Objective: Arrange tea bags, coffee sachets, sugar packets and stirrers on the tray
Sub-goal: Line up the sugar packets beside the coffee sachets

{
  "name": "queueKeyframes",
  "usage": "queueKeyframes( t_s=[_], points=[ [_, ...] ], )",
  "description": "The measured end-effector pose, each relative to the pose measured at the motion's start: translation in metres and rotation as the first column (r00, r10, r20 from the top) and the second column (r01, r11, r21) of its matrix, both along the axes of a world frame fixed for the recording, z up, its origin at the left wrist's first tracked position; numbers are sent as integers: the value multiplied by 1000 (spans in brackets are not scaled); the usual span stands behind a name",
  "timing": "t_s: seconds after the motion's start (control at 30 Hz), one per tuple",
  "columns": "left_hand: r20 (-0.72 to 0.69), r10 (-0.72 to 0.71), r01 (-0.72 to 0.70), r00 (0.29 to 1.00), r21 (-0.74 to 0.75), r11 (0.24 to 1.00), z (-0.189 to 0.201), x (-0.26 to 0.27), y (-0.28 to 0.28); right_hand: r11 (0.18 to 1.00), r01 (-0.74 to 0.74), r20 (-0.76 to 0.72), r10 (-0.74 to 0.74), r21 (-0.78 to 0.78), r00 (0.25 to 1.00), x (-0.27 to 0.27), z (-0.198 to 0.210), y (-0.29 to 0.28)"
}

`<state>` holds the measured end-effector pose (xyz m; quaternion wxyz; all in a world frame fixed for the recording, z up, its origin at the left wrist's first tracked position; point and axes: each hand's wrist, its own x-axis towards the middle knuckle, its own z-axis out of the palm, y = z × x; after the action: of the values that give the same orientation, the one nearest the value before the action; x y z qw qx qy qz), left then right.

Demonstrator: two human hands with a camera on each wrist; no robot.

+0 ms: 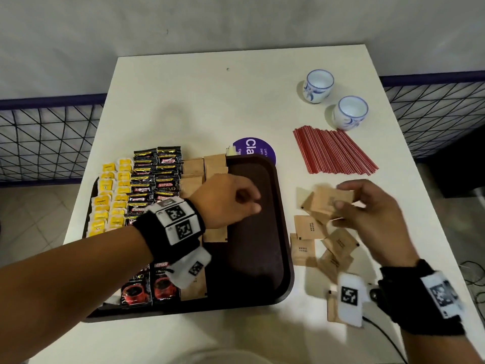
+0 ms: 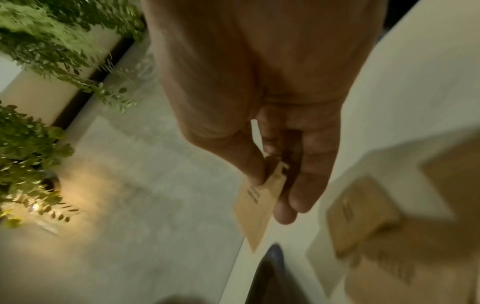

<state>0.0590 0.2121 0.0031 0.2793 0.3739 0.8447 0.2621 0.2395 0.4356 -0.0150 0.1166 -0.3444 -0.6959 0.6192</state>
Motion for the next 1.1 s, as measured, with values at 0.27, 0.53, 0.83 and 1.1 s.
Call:
queueKeyframes(
  t_s=[0.27, 0.53, 0.83, 1.1],
  points=[
    [222, 79, -113, 972, 141, 984, -3, 11, 25, 993, -105, 62, 108, -48, 992, -21, -7, -52],
    [113, -9, 30, 994, -186, 982, 8, -27, -33, 853, -277, 497, 24, 442, 867, -9, -40, -3],
    [131, -25, 64, 991, -297, 953, -14, -22, -47, 864, -315, 547, 57, 392, 835, -18, -40, -8],
    [-34, -102, 83, 994, -352, 932, -20, -12, -47, 900, -197, 335, 61, 389, 940, -20, -37, -6]
  ],
)
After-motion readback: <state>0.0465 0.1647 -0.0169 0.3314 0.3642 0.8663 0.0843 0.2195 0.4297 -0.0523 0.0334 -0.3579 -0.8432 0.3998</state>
